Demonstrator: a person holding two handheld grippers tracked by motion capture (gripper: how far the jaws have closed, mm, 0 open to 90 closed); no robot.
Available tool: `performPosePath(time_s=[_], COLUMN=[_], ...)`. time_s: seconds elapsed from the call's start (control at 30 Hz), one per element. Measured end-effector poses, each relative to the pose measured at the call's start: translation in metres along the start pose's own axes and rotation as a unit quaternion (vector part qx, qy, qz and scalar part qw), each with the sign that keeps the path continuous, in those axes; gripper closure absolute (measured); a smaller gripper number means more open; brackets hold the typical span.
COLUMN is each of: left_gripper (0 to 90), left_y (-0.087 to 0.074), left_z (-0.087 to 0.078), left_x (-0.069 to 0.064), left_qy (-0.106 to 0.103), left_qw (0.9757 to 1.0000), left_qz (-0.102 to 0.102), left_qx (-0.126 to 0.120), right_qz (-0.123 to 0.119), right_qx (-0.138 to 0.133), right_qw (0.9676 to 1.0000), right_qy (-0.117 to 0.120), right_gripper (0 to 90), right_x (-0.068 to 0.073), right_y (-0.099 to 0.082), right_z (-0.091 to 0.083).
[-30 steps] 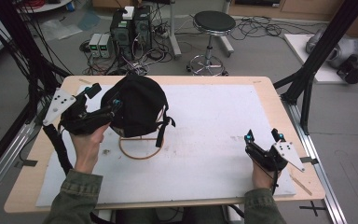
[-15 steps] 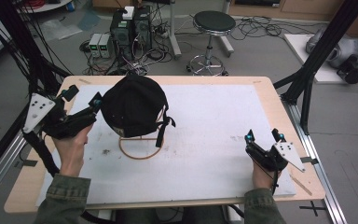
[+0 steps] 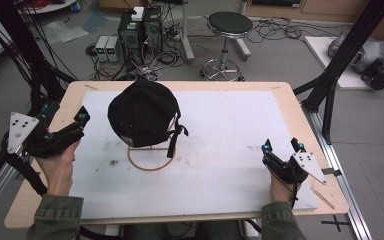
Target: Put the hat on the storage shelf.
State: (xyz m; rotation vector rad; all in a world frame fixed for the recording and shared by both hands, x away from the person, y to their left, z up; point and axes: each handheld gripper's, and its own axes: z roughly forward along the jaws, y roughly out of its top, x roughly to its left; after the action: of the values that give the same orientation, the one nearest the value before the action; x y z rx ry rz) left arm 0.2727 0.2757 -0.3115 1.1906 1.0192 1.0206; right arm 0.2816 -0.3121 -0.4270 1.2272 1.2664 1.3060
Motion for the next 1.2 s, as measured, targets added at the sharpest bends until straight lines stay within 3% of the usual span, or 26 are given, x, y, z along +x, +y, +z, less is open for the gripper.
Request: performPosePath(time_s=[0.2,0.5,0.77,0.9,1.1,1.2], left_gripper=[16.4,17.6,18.8,18.6,20.4,20.0], left_y=[-0.014,-0.044,-0.070,-0.082,-0.097,-0.103], left_z=[-0.009,-0.023,-0.034,-0.036,-0.039,-0.041], left_x=[0.006,0.015,0.020,0.021,0.015,0.014], left_qy=[0.031,0.069,0.094,0.101,0.099,0.102], left_qw=[0.9993,0.9975,0.9952,0.9946,0.9935,0.9931], left_qz=[0.021,0.016,0.029,0.025,0.055,0.058], left_qx=[0.003,-0.004,-0.004,-0.005,-0.007,-0.004], right_qz=[0.000,0.013,0.018,0.014,0.027,0.031], right_qx=[0.000,0.000,0.001,0.003,0.005,0.003], right_qw=[1.0000,0.9999,0.9998,0.9999,0.9996,0.9995], right_qy=[-0.001,0.000,-0.003,-0.001,-0.003,-0.006], right_gripper=[11.8,11.8,11.8,11.8,11.7,11.7], right_x=[0.000,-0.002,-0.003,-0.003,-0.004,-0.006], right_y=[0.000,0.000,0.000,-0.001,-0.002,-0.003], right_z=[0.000,-0.001,-0.003,-0.003,-0.004,-0.004])
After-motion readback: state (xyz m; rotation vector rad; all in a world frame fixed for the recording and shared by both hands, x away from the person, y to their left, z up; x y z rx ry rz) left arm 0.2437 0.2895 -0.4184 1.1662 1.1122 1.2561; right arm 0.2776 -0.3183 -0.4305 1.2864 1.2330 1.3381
